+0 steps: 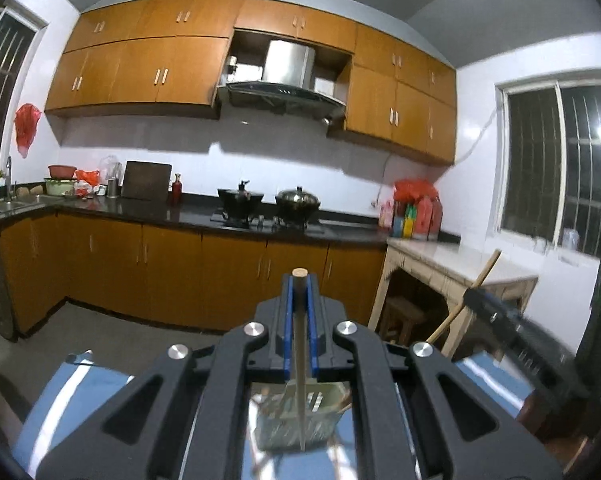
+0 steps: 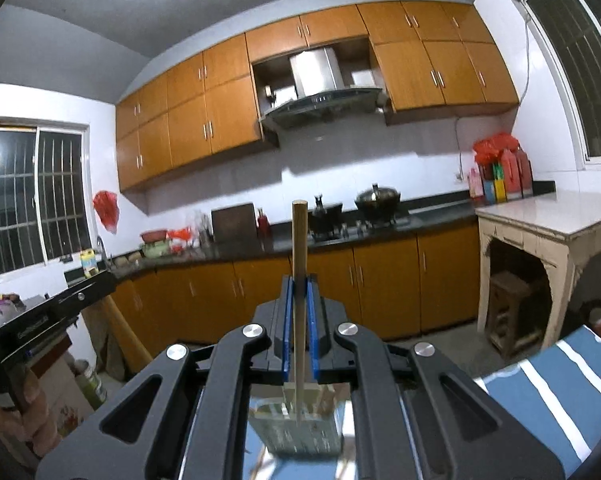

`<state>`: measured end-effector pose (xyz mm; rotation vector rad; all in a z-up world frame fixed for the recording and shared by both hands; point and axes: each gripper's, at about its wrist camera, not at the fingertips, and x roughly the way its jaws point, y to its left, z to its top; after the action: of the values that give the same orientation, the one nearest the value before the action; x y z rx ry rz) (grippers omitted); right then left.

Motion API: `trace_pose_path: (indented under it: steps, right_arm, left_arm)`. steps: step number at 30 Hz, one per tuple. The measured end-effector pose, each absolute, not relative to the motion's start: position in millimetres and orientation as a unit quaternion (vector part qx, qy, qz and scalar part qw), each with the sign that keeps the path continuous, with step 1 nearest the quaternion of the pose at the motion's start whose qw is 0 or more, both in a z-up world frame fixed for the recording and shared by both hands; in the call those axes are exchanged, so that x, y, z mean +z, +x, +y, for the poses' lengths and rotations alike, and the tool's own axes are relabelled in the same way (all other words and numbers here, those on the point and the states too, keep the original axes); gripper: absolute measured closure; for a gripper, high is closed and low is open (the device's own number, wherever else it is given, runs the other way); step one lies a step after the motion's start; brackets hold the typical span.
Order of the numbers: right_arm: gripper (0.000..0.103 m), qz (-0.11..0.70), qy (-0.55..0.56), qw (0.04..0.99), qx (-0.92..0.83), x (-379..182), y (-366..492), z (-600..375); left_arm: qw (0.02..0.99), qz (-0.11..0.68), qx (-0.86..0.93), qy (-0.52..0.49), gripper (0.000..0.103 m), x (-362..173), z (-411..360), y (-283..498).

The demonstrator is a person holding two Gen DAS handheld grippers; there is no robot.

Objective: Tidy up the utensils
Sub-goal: 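Lower both chopsticks into the green holder and open both tools, then move both open tools back down toward the last chopsticks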

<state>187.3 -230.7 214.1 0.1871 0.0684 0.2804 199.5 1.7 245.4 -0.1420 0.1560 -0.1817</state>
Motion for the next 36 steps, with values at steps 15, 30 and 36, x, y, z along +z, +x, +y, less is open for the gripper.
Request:
trace_pose_path:
  steps: [15, 30, 36]
  right_arm:
    - [0.095, 0.075, 0.084, 0.986, 0.122, 163, 252, -210]
    - [0.074, 0.112, 0.096, 0.981, 0.123, 161, 250, -210]
    - [0.074, 0.116, 0.09, 0.983, 0.115, 165, 230, -213]
  left_arm:
    - [0.993, 0.072, -0.023, -0.096, 0.096, 218, -5, 279]
    - [0.987, 0.13, -0.031, -0.085, 0.085, 193, -3, 291]
    - [0.986, 0.143, -0.021, -0.086, 0.082, 192, 4, 274]
